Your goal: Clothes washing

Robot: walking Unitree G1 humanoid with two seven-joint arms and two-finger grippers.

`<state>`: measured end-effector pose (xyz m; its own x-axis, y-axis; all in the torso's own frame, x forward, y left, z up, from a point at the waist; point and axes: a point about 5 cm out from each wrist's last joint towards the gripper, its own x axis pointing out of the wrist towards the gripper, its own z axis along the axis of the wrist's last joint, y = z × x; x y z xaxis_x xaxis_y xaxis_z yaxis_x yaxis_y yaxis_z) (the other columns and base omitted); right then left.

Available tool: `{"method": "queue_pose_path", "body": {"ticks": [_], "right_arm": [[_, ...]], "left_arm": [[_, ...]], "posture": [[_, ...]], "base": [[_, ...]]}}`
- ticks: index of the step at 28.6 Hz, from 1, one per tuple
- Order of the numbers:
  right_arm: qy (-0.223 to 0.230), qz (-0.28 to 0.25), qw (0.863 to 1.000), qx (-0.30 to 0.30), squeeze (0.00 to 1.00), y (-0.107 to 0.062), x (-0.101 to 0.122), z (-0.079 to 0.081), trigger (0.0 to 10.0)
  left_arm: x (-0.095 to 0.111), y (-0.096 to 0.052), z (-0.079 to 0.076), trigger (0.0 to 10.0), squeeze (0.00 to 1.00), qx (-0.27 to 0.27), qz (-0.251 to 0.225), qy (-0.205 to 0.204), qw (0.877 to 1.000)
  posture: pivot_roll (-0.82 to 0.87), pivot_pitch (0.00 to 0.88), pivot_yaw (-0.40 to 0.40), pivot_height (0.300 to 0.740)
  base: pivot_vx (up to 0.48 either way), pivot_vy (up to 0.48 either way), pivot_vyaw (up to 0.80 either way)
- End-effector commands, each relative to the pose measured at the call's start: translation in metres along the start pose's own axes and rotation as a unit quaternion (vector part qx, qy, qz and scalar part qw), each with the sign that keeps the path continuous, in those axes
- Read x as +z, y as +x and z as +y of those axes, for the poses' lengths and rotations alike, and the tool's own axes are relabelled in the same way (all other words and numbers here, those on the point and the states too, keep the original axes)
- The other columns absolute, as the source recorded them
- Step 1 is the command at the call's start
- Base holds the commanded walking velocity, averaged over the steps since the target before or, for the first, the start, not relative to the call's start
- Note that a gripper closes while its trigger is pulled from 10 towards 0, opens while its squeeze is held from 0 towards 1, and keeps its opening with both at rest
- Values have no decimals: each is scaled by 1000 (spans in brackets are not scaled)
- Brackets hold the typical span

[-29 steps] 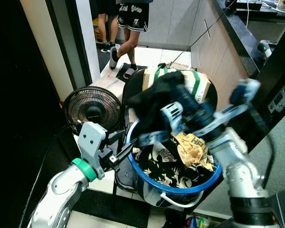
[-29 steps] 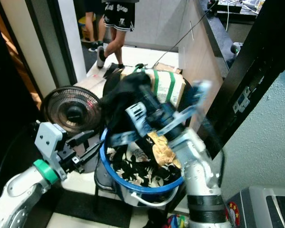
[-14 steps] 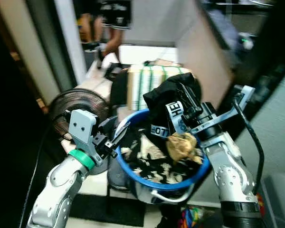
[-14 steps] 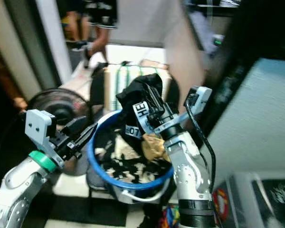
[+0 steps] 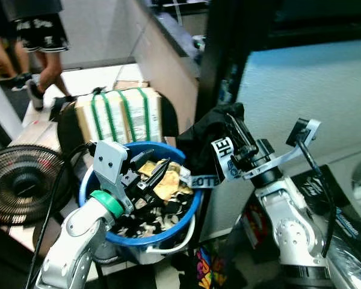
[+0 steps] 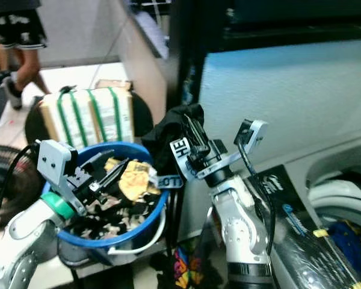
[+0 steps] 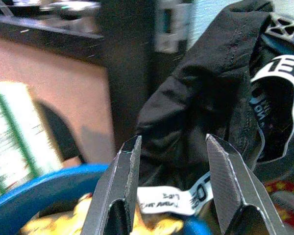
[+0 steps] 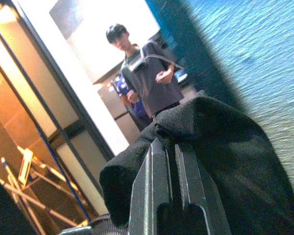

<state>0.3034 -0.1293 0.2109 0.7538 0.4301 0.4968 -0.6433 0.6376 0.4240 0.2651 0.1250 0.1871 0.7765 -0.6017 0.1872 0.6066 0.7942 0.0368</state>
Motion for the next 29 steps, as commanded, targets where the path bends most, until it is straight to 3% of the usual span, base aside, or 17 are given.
{"method": "queue_pose_path", "body": {"ticks": [1,12,14,15,16,19,21,29], "right_arm": [[0,-5,1000,5,0,-1,3,1,10000],[-18,-53,998,-24,0,10,24,-11,10000],[-13,-105,994,-34,0,20,44,-10,10000],[-13,-105,994,-34,0,20,44,-10,10000],[-24,-132,990,-41,0,27,58,-9,10000],[-59,-139,987,-56,0,34,67,-10,10000],[-126,-127,981,-73,0,41,74,-11,10000],[-144,-137,978,-69,0,45,82,-12,10000]], "left_arm": [[-1,-1,-3,10000,0,-10,8,2,1000],[1,-2,0,10000,0,-1,10,2,1000],[-2,-3,10,10000,0,37,20,8,999],[-2,-3,10,10000,0,37,20,8,999],[-1,-3,14,10000,0,51,16,6,999],[0,-3,17,10000,0,63,11,6,998],[1,-1,19,10000,0,73,6,4,997],[7,1,25,10000,0,92,-1,19,996]], "posture": [[127,0,71,740],[134,3,76,740],[138,1,74,740],[138,1,74,740],[139,0,73,740],[139,0,73,740],[141,0,69,740],[142,0,66,740]], "base": [[0,0,-800],[0,0,-800],[0,0,-800],[0,0,-800],[0,0,-800],[0,0,-800],[0,0,-800],[0,0,-800]]}}
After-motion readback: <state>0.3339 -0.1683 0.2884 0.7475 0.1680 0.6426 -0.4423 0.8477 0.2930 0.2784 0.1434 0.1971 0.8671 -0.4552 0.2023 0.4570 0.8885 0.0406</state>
